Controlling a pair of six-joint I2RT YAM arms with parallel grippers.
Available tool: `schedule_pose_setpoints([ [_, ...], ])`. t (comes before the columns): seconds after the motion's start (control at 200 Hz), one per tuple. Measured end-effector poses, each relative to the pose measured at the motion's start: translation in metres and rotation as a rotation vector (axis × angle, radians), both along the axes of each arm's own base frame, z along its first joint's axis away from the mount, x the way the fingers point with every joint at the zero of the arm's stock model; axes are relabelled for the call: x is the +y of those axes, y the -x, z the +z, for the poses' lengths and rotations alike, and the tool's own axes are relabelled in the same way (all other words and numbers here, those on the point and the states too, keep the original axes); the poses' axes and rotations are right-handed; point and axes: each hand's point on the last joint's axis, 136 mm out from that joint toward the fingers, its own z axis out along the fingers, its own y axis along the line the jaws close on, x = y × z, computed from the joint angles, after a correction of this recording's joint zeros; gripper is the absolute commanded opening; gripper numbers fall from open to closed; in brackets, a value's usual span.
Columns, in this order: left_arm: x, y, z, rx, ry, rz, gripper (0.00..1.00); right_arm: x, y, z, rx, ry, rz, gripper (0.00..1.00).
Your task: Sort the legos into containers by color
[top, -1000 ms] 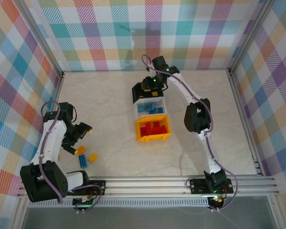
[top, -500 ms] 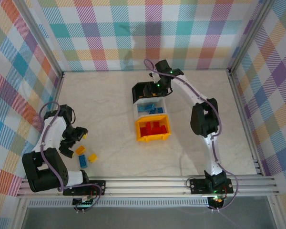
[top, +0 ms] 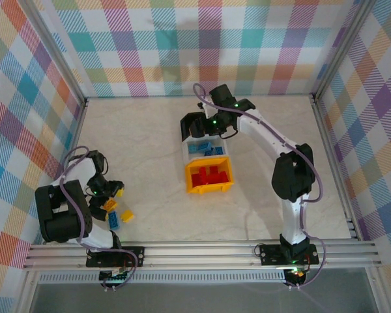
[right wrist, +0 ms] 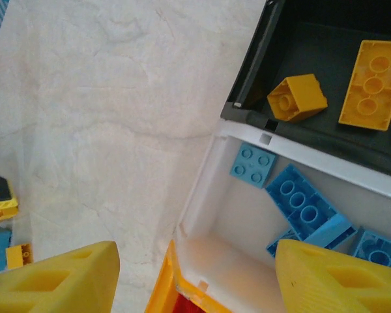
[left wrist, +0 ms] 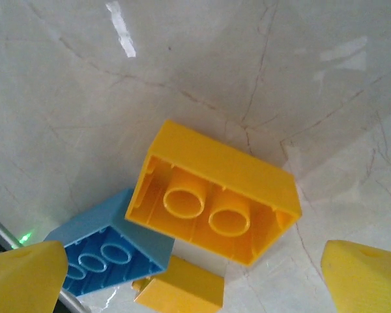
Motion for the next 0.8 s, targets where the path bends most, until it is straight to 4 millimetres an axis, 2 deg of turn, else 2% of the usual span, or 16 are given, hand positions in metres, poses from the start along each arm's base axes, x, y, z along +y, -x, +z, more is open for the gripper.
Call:
schedule_pose_setpoints([
  [0.16,0.000,0.002,-0.008,0.007,0.000,0.003,0.99,0.000,0.007,-0.002,0.007,0.004,0.007,0.65],
  [0.375,-0.002,-0.002,-0.018,-0.007,0.027,0.015,0.89,0.000,0.011,0.004,-0.003,-0.002,0.011,0.65],
  [0.645,-0.003,-0.009,-0.018,-0.017,0.049,-0.020,0.78,-0.001,0.015,0.024,-0.036,-0.024,0.010,0.64],
  [0.8,-0.003,-0.013,-0.019,-0.028,0.062,-0.057,0.68,-0.001,0.015,0.025,-0.027,-0.029,-0.002,0.64],
])
